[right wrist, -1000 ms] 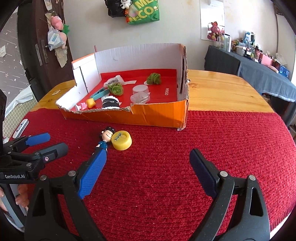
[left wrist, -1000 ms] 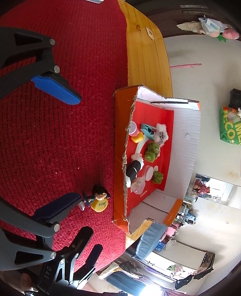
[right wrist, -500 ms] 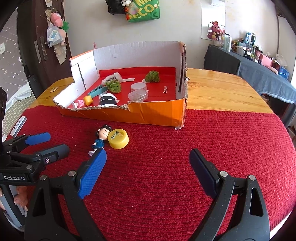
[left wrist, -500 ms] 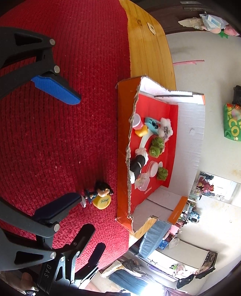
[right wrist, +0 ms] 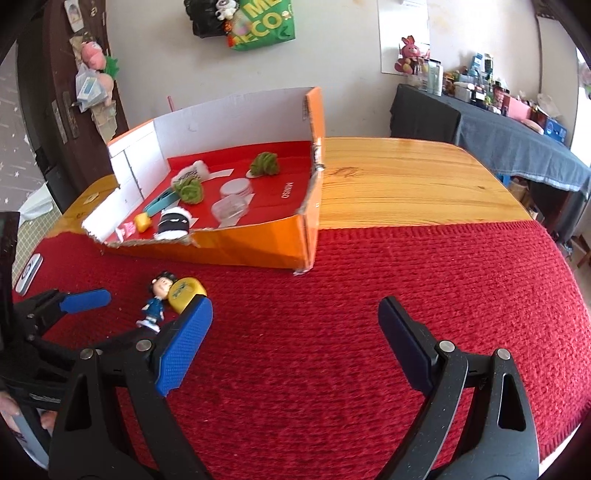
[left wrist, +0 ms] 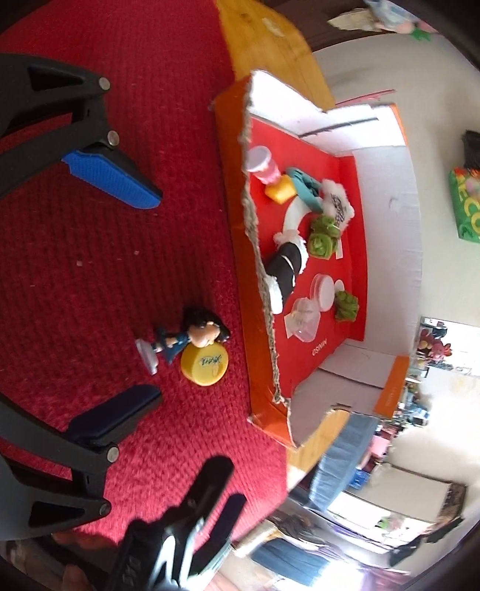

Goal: Organize objects
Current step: 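Withdraw both tools from the box back over the rug, then grasp the boy figurine with the left tool while the right tool grasps the yellow ball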

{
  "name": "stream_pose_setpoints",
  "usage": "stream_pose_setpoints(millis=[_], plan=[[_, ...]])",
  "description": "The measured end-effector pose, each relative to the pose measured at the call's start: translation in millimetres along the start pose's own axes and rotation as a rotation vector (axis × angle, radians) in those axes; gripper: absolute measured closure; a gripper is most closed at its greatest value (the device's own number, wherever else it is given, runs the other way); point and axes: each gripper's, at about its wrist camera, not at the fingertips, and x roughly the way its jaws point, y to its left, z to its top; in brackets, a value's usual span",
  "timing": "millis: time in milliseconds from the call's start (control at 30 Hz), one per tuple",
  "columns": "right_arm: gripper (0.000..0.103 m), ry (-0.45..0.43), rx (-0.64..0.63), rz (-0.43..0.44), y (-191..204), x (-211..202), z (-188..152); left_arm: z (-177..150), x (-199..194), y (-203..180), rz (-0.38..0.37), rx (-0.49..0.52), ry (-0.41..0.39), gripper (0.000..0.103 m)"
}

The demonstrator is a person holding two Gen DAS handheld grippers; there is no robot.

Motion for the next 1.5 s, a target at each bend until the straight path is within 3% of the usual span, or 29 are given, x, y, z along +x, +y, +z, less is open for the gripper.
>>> stream_pose_setpoints(millis=[167, 300, 467, 600, 833, 967, 1133, 1200, 1333, 1433, 1500], plan=[[0.011, 0.020, 0.013, -0.006, -1, 4, 0, 1, 6, 6, 0.083, 0.038, 0.000, 0.005], [0.011, 0.052, -0.035, 0.012, 13, 12, -1, 3, 3, 27, 0.098, 0.017, -0.002, 0.005], [0.011, 0.110, -0.111, 0.057, 31, 26, -1, 7, 2, 34, 0.048, 0.093, 0.001, 0.006], [0.011, 0.155, -0.160, 0.075, 39, 36, 0, 12, 4, 30, -0.043, 0.166, 0.014, 0.015], [0.011, 0.195, -0.231, 0.073, 49, 50, 7, 22, 9, 16, -0.096, 0.312, 0.018, 0.036], [0.013, 0.214, -0.272, 0.060, 55, 59, 7, 22, 10, 12, -0.131, 0.362, 0.015, 0.043], [0.025, 0.206, -0.303, 0.068, 60, 62, 8, 22, 10, 12, -0.176, 0.390, 0.006, 0.054], [0.032, 0.201, -0.302, 0.067, 62, 62, 8, 20, 10, 11, -0.212, 0.450, -0.009, 0.057], [0.046, 0.193, -0.298, 0.083, 65, 63, 9, 17, 6, 10, -0.258, 0.454, -0.013, 0.075], [0.058, 0.190, -0.296, 0.095, 67, 63, 10, 15, 5, 9, -0.287, 0.450, -0.011, 0.079], [0.074, 0.183, -0.314, 0.110, 71, 63, 9, 15, 5, 11, -0.291, 0.442, -0.013, 0.079]])
